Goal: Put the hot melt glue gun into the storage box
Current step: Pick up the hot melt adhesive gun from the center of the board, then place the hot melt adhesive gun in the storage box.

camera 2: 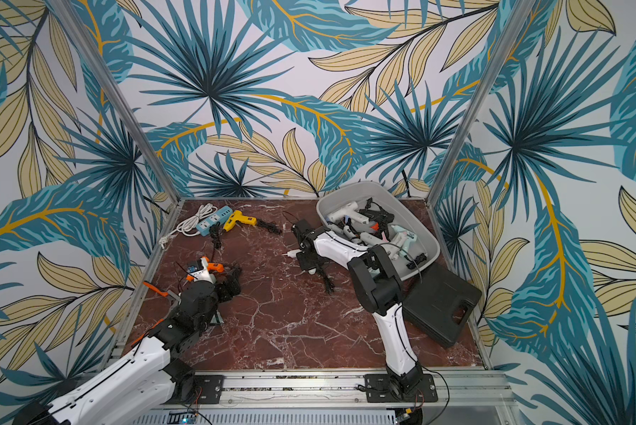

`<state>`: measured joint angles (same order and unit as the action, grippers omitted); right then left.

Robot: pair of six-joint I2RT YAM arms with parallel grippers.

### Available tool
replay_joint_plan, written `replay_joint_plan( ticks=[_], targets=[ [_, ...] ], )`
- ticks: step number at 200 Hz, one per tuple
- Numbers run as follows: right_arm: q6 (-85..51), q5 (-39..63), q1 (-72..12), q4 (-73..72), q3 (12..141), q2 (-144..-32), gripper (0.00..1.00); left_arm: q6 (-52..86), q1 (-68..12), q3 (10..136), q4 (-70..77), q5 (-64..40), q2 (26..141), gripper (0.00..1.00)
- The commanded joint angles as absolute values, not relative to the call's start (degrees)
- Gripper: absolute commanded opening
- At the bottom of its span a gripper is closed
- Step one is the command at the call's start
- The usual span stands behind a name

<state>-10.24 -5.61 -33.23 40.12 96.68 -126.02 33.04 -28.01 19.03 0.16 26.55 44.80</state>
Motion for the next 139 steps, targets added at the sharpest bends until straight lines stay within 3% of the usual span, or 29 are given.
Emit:
replay_joint_plan(
  ticks=[1,37,90,139],
  targets=[
    [-10.7,-5.0,-33.9,40.7,96.4,-128.0,0.16,33.2,-27.5,19.0,0.4,27.8,43.6,1.0],
    [-11.2,-3.8,-34.1,40.9,96.4,-120.6,0.11,33.0,-27.6,18.7,0.9,28.6,43.6,1.0],
    [-11.2,-13.3,-33.8,45.0,103.5,-110.4,0.02,32.6,-27.5,18.5,0.8,29.4,43.5,1.0],
    [-9.4,-18.4,-28.3,48.2,114.6,-109.5,0.0,32.8,-27.6,18.4,1.1,28.9,43.5,1.0]
  ],
)
